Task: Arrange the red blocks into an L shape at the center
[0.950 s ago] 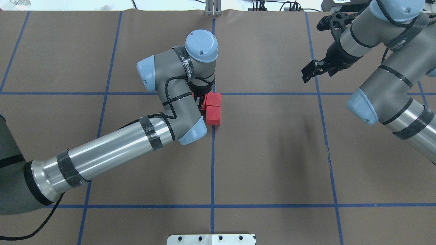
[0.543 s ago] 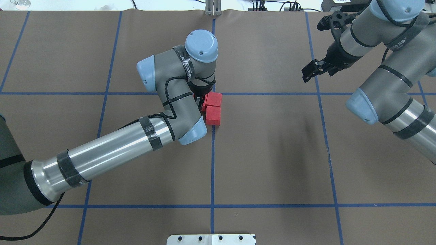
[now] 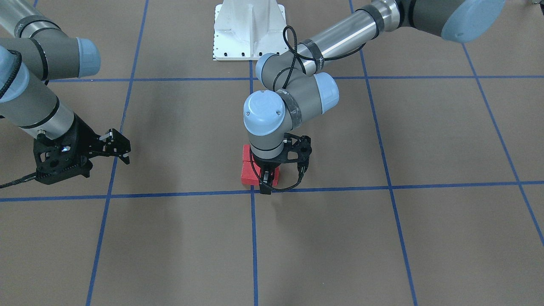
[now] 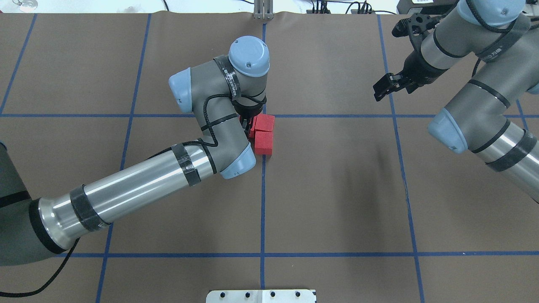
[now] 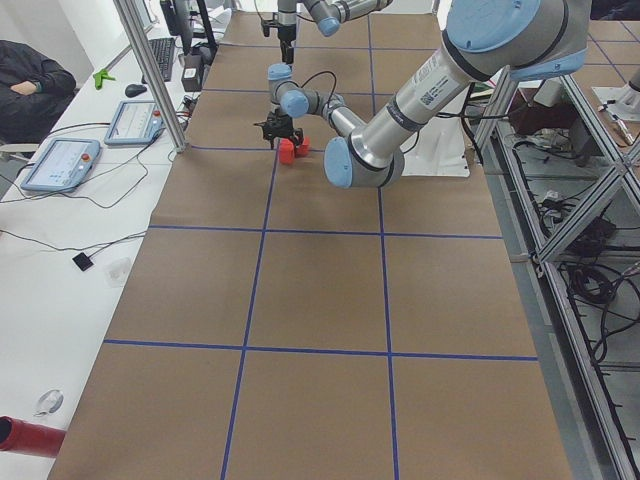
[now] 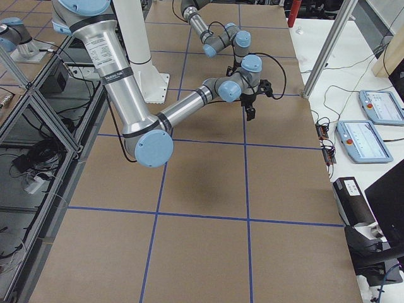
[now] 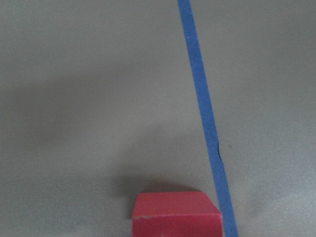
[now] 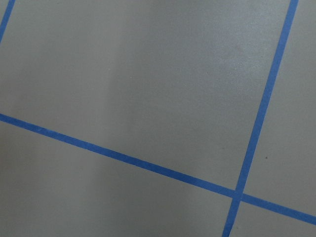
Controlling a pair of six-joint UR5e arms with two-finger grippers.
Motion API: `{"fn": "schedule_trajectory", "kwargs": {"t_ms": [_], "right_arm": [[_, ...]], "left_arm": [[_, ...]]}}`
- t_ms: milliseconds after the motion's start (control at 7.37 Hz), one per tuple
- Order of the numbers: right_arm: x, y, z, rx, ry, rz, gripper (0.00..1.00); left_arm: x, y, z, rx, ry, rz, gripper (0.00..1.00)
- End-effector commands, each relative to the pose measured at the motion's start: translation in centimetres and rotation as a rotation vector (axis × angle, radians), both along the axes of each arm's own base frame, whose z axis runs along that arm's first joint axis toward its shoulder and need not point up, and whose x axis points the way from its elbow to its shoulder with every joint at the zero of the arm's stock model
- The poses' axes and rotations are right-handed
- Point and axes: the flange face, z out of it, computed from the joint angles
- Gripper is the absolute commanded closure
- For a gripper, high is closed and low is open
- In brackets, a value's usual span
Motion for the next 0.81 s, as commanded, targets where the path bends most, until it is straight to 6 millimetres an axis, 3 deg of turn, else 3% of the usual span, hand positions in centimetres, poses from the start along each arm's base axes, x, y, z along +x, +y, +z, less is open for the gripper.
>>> {"fn": "schedule_trajectory", "kwargs": {"t_ms": [0, 136, 407, 679], "right_arm": [[0.2, -0.2, -0.9, 0.008, -0.008, 0.012, 0.0], [0.0, -0.2, -1.4, 0.017, -0.01, 0.013, 0.01], [-0.3, 0.1, 0.6, 0.0, 0.012, 0.0, 0.01], [2.5, -1.1, 2.0, -0.013, 0.04, 0.062, 0.01]], "left_arm": [[-4.0, -1.5, -0.5, 0.055, -0.039, 0.049, 0.0], [-5.9, -1.2, 1.0, 0.082, -0.07, 0.094, 0.0], [-10.7, -2.2, 5.9, 0.201, -0.106, 0.213, 0.0], [-16.8, -2.6, 10.0, 0.436, -0.138, 0.45, 0.0]]}}
